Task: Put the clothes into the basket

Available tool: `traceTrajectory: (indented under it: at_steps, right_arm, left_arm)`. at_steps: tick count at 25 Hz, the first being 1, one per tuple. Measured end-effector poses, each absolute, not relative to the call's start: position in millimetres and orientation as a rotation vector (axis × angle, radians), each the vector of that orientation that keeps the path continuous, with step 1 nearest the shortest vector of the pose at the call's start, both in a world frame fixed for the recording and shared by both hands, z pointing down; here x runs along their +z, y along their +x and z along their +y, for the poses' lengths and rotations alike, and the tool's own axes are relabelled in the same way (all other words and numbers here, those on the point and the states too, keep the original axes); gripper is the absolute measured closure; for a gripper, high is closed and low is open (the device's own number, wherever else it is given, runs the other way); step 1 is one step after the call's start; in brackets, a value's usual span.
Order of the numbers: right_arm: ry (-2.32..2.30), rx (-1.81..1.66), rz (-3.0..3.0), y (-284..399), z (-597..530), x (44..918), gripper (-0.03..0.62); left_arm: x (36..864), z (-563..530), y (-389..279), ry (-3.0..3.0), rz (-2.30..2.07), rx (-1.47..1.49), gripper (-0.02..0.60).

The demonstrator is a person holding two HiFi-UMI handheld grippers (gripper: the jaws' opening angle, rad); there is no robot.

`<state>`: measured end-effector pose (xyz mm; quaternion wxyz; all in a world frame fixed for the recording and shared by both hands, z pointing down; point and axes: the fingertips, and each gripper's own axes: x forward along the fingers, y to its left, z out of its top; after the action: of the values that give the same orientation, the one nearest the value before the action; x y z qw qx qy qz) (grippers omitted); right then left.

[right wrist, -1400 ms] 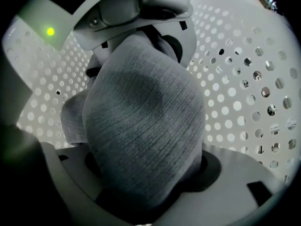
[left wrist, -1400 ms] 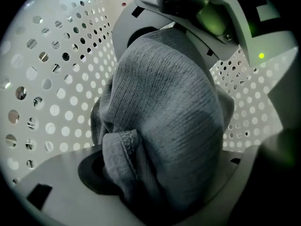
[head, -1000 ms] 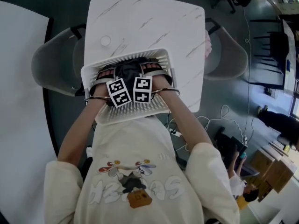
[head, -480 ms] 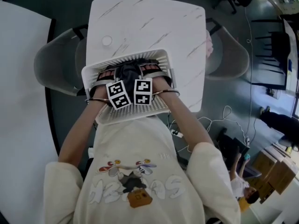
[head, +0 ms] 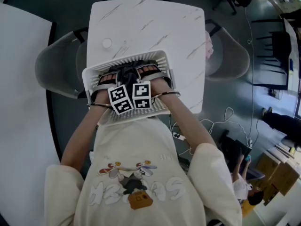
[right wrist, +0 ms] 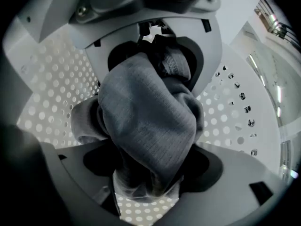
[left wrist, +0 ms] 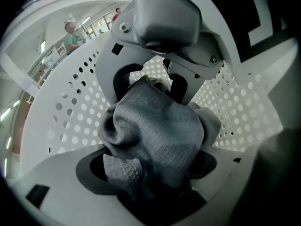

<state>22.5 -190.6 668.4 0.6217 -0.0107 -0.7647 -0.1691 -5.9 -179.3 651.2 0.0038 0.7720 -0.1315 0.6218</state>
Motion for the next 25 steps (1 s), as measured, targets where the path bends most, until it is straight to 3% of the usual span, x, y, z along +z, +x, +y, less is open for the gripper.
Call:
traceTrajectory:
  at_steps: [25]
  right_arm:
    - [0.254, -0.478, -1.943, 19.1, -178.8, 561.9, 0.220]
  left_arm:
    - [575.6, -157.5, -8.9, 2.496, -0.698, 1.860, 0.196]
